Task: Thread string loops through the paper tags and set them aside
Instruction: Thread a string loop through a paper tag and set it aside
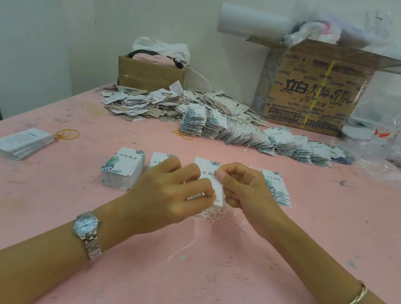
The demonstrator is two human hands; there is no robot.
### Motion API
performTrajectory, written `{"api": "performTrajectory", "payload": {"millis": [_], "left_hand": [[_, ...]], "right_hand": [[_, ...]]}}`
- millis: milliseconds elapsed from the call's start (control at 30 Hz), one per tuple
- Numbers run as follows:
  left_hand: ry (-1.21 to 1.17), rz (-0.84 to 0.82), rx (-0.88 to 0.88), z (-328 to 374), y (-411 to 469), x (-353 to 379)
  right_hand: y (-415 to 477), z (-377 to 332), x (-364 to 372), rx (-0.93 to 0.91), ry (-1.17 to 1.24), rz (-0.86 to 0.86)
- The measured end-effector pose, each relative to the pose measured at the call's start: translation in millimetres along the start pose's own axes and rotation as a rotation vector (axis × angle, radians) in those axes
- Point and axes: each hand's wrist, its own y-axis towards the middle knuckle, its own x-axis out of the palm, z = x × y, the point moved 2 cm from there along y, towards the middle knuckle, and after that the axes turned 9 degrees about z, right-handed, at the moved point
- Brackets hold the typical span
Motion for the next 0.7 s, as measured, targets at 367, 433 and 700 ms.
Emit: {"api": "performTrajectory", "payload": {"millis": [367,433,700], "left_hand": [[0.117,-0.425,-1.206,-95,-58,-3],[0.164,-0.772,-1.336,-108,-79,-3],[0.141,-1.124,-1.348,-123,-97,-6]], "right_hand": [[3,-2,-6,-0.040,-0.029,0.092],[2,-2,-6,-0.037,-0.035,0.089],[2,-1,-5,-0.034,-0.071,0.086]]}}
